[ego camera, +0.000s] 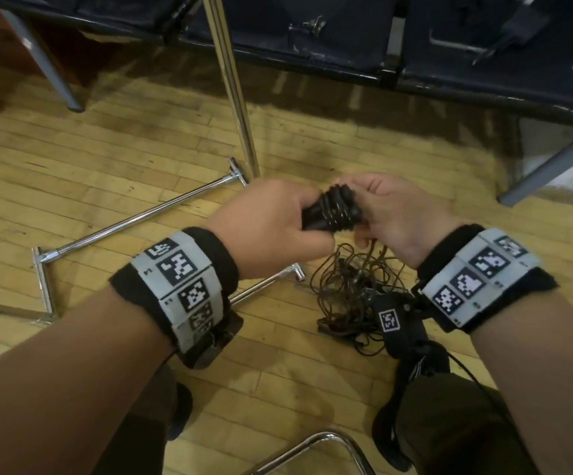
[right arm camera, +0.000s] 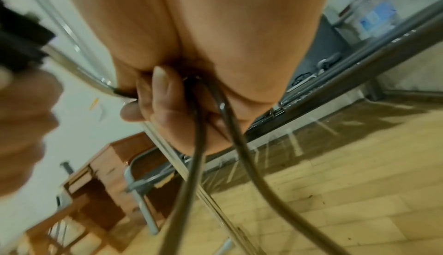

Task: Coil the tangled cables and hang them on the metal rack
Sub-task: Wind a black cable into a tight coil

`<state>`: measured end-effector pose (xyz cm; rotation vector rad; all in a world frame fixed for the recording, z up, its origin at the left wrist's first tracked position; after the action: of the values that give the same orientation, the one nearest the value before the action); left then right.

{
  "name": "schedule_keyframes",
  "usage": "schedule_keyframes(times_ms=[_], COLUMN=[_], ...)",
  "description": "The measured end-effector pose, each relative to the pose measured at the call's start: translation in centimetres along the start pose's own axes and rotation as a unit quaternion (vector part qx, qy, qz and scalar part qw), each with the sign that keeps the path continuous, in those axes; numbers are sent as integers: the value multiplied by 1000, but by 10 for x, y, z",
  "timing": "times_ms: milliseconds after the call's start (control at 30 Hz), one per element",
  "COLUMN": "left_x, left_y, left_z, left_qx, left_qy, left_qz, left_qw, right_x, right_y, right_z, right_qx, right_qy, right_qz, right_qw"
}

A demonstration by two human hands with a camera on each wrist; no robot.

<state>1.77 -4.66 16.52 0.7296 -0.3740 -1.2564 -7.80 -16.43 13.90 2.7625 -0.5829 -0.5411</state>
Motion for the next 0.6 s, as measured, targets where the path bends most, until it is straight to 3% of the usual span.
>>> schedule_keyframes(times_ms=[100,233,333,433,500,600], left_x=[3,12,12,7,4,1], left_y=[13,30,19,-16,-36,-47], left_z=[-9,-39,-66,-71,-63,-50], left_qx=[-5,143,241,292,311,310], left_qy=[39,123,186,175,139,110], left_qz=[69,95,-1,-135,-196,-224], left_qw=[997,977,953,930,920,917], right_x=[0,0,-9,-16,-18,-21], right_y=[-21,-45,-67,-81,-78,-59], right_z=[11,3,-10,-23,-31,-40], right_qx=[-57,-228,-369,-429,-422,-373], right_qy=[-48,-36,-3,44,77,100], right_qz=[-11,-70,-161,-184,-163,-113], right_qw=[997,970,915,883,888,916])
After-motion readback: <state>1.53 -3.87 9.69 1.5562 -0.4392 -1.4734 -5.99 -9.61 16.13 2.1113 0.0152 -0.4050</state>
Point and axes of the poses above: each hand's wrist, its own x-axis towards the middle knuckle, its own y-axis out of the back of the hand, z = x × y, the point moved 7 cm from there along x, towards the middle knuckle
